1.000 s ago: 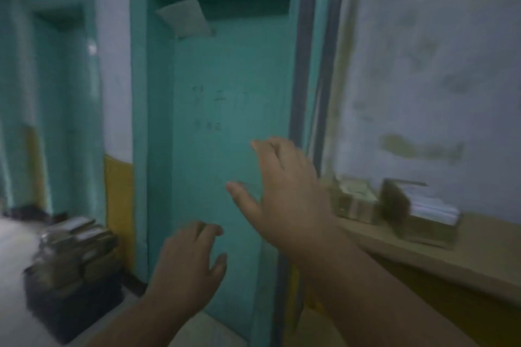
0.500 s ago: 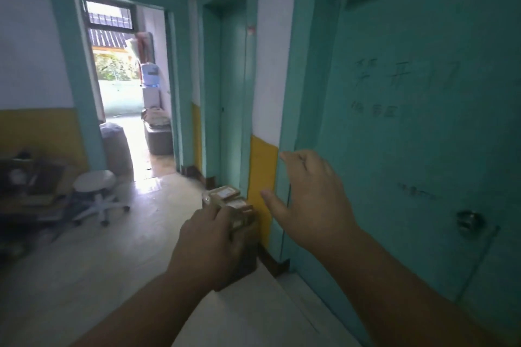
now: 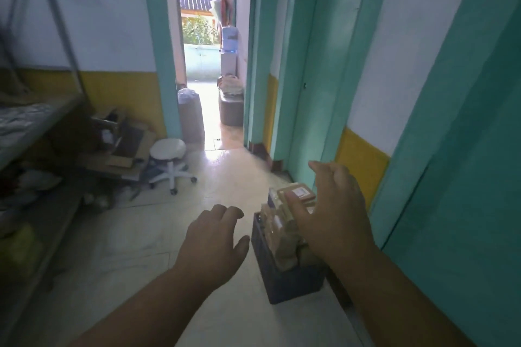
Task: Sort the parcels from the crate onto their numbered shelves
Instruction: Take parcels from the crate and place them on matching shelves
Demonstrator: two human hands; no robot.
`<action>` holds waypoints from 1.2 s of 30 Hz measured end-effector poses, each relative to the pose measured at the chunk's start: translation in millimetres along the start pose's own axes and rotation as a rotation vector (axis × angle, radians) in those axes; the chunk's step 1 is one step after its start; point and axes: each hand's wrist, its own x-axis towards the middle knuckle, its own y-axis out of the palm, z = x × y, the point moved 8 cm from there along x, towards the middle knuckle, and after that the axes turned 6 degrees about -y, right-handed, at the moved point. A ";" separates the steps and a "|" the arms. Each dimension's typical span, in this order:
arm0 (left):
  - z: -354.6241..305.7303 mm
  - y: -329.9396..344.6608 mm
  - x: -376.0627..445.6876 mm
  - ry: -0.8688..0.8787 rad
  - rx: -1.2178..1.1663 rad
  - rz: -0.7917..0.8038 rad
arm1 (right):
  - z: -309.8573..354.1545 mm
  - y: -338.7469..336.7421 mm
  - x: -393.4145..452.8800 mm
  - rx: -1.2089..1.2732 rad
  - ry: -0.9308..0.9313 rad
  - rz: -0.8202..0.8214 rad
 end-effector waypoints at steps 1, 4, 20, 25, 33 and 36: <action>12.6 12.8 22.4 0.005 0.002 0.011 | -1.9 20.2 17.7 -0.001 0.007 0.005; 39.9 50.6 98.3 0.039 -0.037 0.065 | -16.9 70.9 69.5 -0.053 0.057 -0.021; -5.0 268.8 395.9 0.288 -0.114 0.500 | -208.0 191.1 255.2 -0.321 0.365 0.010; -0.2 309.1 476.8 0.349 -0.104 0.557 | -235.4 237.4 311.3 -0.345 0.435 0.043; -21.8 412.0 563.6 0.708 -0.087 0.741 | -274.0 309.5 320.6 -0.465 0.787 -0.032; -22.1 442.2 577.9 0.846 -0.061 0.774 | -275.7 338.2 309.6 -0.479 0.956 -0.024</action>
